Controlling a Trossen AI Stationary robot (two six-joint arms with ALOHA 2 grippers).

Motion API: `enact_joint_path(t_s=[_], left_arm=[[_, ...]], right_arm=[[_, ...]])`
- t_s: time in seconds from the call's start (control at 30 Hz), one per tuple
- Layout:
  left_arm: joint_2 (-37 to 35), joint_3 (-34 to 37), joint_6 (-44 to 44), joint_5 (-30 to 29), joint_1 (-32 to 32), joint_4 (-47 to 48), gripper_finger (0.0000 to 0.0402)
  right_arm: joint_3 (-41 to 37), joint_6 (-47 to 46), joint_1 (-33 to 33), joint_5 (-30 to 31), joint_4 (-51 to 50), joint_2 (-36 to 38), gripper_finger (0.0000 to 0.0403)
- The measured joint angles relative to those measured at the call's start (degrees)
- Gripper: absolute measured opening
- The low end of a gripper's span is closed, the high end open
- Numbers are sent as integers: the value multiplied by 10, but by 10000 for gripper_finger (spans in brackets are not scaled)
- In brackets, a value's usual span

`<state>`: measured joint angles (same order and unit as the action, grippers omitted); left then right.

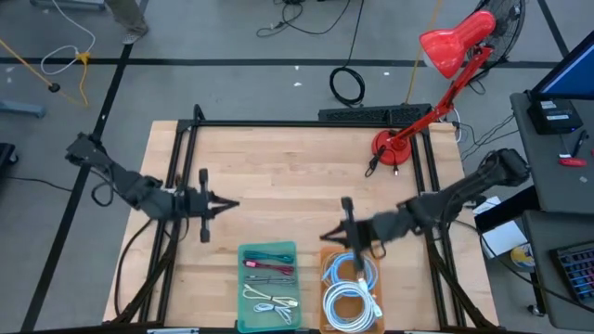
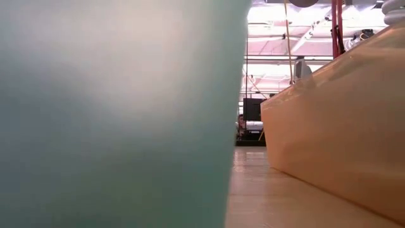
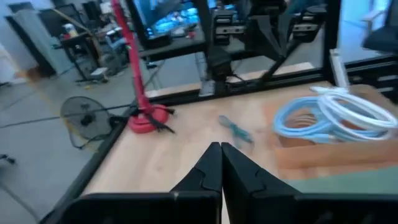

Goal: Pick & Place USB Port
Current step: Put the blue charger cable into the green bin

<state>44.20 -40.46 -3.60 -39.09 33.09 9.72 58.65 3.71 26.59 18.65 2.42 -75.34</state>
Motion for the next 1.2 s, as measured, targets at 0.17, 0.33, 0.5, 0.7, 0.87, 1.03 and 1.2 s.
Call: enact_joint_path(t_s=[0.17, 0.33, 0.5, 0.7, 0.87, 1.03, 1.2], left_arm=[[-52, 26, -37, 32, -66, -1, 0], [-101, 44, -22, 79, -154, 28, 0], [-124, 44, 13, 132, -221, 86, 0], [-119, 44, -9, 155, -263, 74, 0], [-119, 45, -20, 188, -285, 72, 0], [-119, 80, -23, 192, -304, 49, 0], [-119, 114, -4, 214, -348, 33, 0]], right_arm=[[-34, 58, -62, -27, -5, 60, 0], [-102, 34, -145, -38, -6, 136, 0], [-169, -83, -246, -38, -53, 209, 0], [-220, -192, -330, -40, -60, 254, 0], [-239, -170, -362, -148, -131, 251, 0], [-217, -173, -391, -265, -228, 246, 1], [-157, -127, -398, -263, -337, 231, 29]])
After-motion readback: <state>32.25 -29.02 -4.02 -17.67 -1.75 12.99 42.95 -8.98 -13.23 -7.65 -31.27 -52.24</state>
